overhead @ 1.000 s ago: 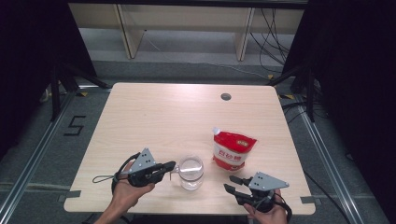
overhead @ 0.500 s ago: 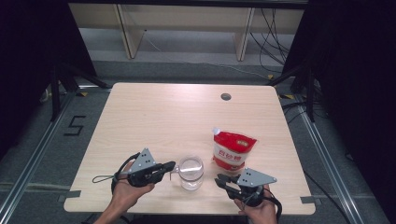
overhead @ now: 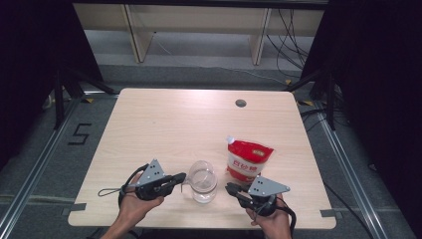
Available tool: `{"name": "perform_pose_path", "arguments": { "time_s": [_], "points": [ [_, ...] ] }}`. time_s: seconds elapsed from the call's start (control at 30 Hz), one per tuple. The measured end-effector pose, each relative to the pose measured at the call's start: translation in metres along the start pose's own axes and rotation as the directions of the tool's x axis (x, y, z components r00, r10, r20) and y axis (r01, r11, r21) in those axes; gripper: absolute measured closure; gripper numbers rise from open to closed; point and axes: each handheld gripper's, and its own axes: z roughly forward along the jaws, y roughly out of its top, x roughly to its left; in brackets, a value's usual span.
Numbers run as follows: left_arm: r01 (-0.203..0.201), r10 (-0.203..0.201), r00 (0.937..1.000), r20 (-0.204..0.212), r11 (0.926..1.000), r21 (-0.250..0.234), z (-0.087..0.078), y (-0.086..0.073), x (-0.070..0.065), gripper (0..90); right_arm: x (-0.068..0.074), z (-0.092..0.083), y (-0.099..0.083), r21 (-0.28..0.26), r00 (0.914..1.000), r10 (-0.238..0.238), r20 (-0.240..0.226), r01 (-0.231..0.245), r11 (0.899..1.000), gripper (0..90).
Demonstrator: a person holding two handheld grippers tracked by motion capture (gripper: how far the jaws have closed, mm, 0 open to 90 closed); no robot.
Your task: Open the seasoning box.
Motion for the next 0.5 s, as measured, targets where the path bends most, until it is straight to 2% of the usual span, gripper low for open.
{"name": "perform_pose_path", "arguments": {
  "time_s": [0.07,0.1,0.2,0.37,0.47,0.5],
  "points": [
    [-0.009,0.010,0.9999,0.007,0.9999,-0.005,0.000,0.000,0.001,89.3,0.001,0.001,0.001,-0.005,1.0000,0.007,0.001,-0.007,1.000,84.2],
    [-0.011,0.011,0.9999,0.006,0.9999,-0.003,0.000,0.000,0.001,89.3,0.000,0.002,0.003,-0.001,0.9998,-0.006,-0.017,0.006,1.000,84.0],
    [-0.013,0.013,0.9999,0.004,0.9999,-0.003,0.000,0.000,0.001,89.3,0.001,0.003,0.005,-0.003,0.9998,-0.015,-0.011,0.015,1.000,84.3],
    [-0.009,0.009,0.9999,0.008,0.9999,-0.006,0.000,0.000,0.001,89.3,0.003,0.013,0.013,-0.015,0.9989,-0.036,-0.029,0.036,0.999,87.4],
    [-0.011,0.011,0.9999,0.005,0.9999,-0.006,0.000,-0.001,0.001,89.3,0.006,0.015,0.016,-0.012,0.9994,-0.016,-0.031,0.016,1.000,88.9],
    [-0.013,0.013,0.9999,0.004,0.9999,-0.008,0.000,-0.001,0.001,89.3,0.006,0.018,0.021,-0.024,0.9984,-0.040,-0.039,0.039,0.999,89.8]
  ]
}}
